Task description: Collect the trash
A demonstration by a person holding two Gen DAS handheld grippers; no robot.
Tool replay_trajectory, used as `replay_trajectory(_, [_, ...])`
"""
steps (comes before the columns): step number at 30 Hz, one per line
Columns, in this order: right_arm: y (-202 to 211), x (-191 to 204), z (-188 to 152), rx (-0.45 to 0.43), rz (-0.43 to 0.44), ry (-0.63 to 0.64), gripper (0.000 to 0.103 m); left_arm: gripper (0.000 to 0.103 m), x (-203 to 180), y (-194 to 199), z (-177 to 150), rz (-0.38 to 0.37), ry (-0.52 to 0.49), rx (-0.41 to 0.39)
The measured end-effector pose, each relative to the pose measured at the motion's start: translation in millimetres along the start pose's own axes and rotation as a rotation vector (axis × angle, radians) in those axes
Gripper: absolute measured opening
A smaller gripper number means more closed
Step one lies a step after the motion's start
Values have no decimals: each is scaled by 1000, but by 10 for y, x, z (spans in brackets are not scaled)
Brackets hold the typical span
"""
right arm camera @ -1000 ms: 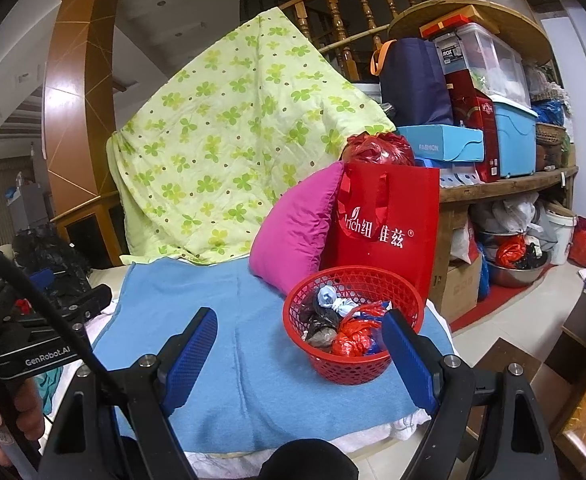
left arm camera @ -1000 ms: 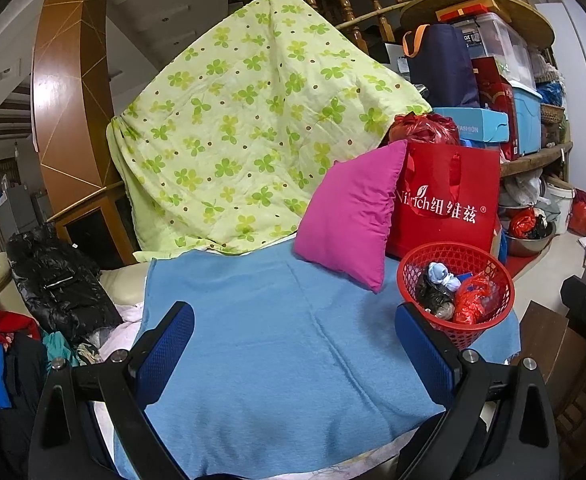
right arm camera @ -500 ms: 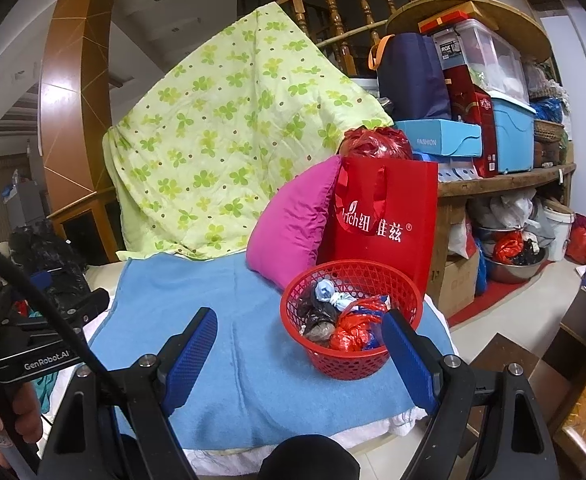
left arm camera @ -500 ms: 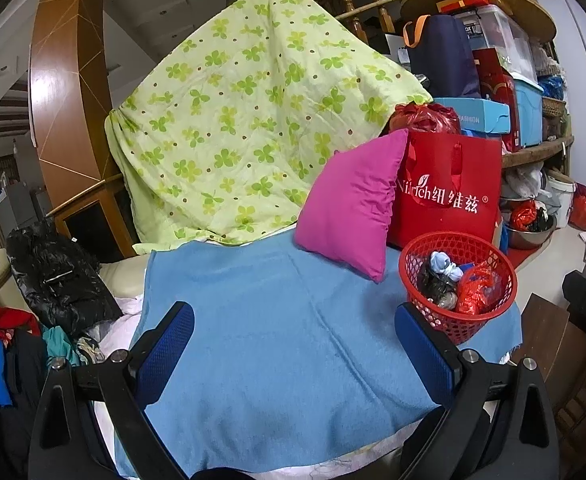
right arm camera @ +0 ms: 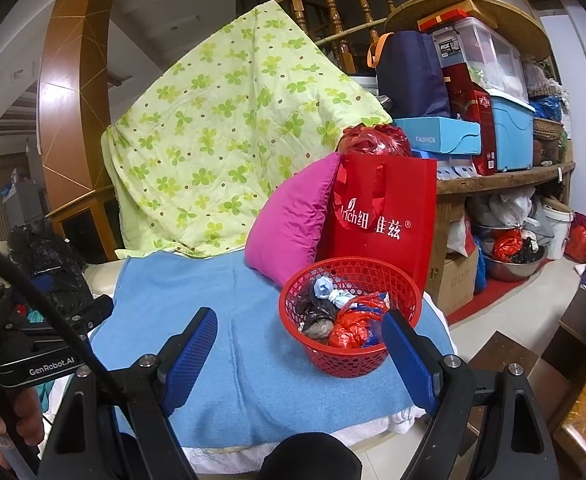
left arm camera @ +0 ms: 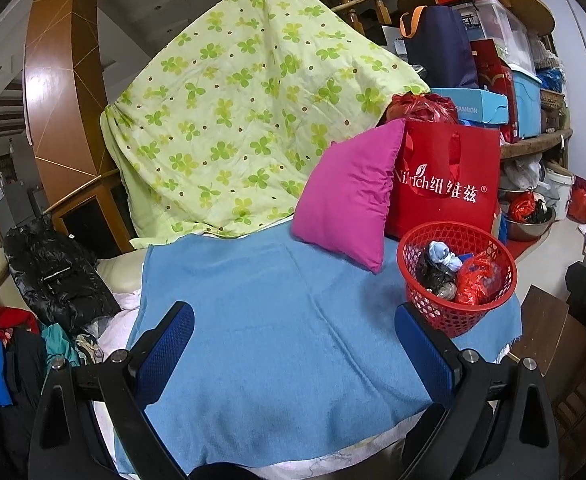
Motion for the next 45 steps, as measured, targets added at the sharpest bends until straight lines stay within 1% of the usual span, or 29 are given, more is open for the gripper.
replay_trajectory(33, [-36,50,-45,12,1,4,87,100,22,-38,-45,-5,-3,19])
replay_trajectory(45, [-30,117,-43,15,5,9,87,100,55,-60,-118,-9,-5,24])
Point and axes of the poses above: each gripper's, at about its wrist camera, not at the fingertips, and y roughly against the way its jaws point, x to its left, z to its top, the point moved 4 cm from there along -y, roughly the way its jaws point, and after that the axes turned 2 degrees about -z, right-handed, at the moved point
